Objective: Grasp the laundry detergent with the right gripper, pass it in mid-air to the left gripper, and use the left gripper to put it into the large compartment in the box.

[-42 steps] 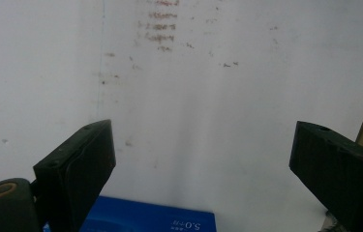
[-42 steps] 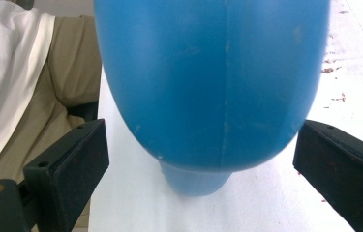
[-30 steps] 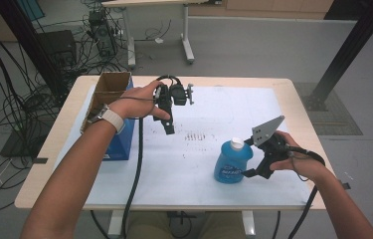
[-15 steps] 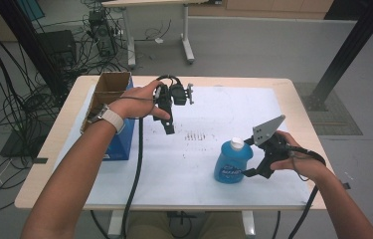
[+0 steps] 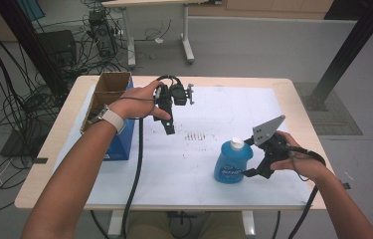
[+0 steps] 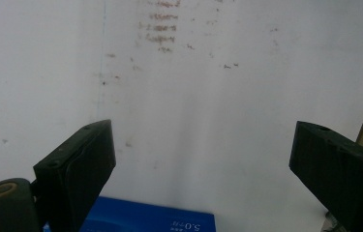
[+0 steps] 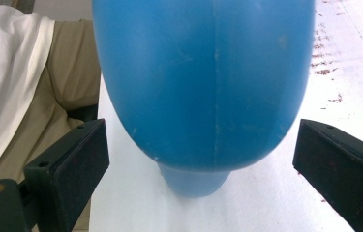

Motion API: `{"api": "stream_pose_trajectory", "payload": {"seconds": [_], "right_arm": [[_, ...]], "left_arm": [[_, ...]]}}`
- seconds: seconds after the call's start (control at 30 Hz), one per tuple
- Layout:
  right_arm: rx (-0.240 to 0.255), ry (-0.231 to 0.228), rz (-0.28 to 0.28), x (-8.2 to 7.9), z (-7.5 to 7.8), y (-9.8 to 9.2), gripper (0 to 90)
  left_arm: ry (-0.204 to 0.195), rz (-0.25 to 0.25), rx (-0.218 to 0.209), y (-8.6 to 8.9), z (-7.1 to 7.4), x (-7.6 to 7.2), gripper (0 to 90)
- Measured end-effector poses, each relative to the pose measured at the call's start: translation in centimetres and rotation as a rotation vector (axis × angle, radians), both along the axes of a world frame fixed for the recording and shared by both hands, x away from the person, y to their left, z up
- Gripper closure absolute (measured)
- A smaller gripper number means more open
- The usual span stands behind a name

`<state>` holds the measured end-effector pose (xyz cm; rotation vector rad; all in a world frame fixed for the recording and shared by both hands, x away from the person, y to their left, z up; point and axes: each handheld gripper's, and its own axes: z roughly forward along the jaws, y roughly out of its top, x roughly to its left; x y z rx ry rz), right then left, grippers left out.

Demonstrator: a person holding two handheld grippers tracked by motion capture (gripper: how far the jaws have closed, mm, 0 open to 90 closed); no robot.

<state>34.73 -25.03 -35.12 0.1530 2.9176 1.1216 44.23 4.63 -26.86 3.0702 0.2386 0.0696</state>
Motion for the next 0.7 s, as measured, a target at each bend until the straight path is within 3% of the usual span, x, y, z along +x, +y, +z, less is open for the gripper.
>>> {"api": "stream_pose_trajectory", "payload": {"seconds": [0.7], "right_arm": [[-0.001, 0.001, -0.006, -0.02, 0.05, -0.16, 5.8]], "left_arm": [[0.010, 0.001, 0.006, -0.04, 0.13, 0.01, 9.5]]}}
